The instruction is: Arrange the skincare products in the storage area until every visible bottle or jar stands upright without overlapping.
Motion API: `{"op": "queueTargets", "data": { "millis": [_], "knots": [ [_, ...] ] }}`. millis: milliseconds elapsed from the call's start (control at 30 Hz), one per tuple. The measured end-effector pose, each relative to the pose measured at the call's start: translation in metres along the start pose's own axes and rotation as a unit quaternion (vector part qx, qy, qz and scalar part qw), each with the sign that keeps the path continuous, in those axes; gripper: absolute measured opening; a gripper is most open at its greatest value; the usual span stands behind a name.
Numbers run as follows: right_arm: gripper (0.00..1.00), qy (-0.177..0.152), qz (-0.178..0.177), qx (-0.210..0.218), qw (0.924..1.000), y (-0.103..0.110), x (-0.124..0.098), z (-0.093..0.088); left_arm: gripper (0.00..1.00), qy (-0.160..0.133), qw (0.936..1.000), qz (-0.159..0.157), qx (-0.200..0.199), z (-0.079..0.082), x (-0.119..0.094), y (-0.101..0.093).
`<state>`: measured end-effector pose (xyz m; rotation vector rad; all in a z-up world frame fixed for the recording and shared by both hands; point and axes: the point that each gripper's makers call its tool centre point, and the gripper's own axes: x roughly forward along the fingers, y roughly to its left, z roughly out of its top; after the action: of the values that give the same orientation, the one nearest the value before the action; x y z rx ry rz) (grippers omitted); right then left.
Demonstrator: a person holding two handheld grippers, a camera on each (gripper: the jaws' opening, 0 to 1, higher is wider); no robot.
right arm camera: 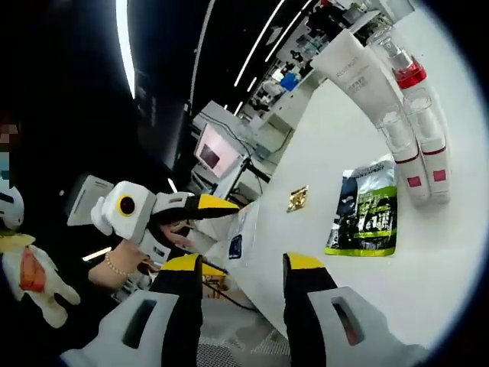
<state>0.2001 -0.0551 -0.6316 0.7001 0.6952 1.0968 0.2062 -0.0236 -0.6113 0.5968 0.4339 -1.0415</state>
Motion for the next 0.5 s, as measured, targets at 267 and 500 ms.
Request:
{"op": "queueTargets", "data": {
  "millis": [267,500],
  "knots": [
    [0.15,-0.007,0.022,0.028,0.9993,0.006,0.0,-0.001,0.44,-0.011,0.9999,-0.005,-0.002,0.007,0.001,-0.001],
    [0.02,-0.022,0.049,0.05,0.9973,0.015,-0.002,-0.001,0.44,-0.007,0.9999,-0.01,-0.011,0.006,0.005,-0.002]
  ]
}}
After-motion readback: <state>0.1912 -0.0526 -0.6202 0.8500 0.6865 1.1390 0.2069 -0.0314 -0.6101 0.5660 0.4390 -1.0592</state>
